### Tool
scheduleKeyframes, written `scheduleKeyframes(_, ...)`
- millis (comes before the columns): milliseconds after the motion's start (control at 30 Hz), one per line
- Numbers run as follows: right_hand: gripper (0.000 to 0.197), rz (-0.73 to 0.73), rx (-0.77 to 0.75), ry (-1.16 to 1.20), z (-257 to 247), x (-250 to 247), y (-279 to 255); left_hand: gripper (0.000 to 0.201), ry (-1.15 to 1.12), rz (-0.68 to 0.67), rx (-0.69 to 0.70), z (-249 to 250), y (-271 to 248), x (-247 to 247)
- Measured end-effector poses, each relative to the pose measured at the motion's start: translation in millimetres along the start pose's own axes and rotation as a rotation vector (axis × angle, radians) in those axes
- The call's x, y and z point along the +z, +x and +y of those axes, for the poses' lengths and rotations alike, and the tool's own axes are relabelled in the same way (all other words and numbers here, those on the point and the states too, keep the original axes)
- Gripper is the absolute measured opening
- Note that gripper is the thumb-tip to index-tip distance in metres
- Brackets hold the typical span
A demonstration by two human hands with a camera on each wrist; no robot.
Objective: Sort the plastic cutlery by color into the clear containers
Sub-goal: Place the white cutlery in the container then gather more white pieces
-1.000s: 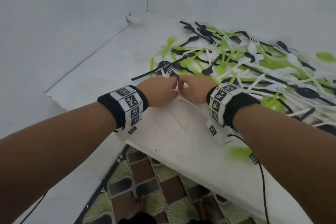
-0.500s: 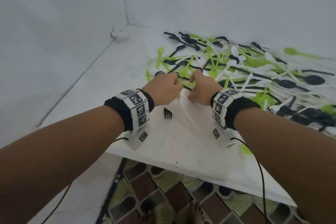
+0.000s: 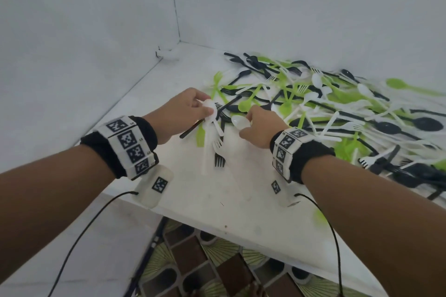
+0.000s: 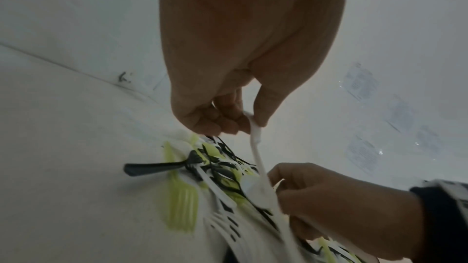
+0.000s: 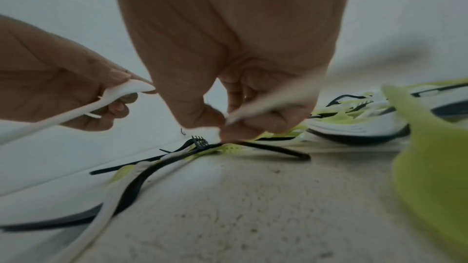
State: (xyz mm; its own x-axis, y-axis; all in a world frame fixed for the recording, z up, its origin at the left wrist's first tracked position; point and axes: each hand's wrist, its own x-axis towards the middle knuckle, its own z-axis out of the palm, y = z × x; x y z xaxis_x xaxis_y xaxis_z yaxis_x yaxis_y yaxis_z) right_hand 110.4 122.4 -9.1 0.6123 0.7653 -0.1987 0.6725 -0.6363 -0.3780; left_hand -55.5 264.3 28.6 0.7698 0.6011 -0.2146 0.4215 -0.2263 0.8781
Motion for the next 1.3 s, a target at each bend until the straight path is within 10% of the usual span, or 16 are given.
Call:
scheduleKeyframes(333, 0.026, 0.161, 0.032, 0.233, 0.0, -7.5, 8.9, 0.036, -0.266, 0.098, -0.023, -3.4, 12.7, -6.5)
scheduleKeyframes(700, 0.025, -0.011, -0.192, -0.090, -46.9, 15.5, 22.8, 0.024, 0.802, 0.049, 0.155, -45.8, 34.5, -9.4)
scheduleKeyframes(967, 0.035, -0.074, -0.074, -0.098, -24.8, -5.5, 22.7, 0.009, 0.720, -0.012, 0.025, -58.8, 45.7, -23.7)
scheduleKeyframes(1300, 0.021, 0.196, 0.077, 0.180, 6.3, -35.2, -0.7, 0.038, 0.404, 0.015, 0.208, -17.8, 56.9, 8.3)
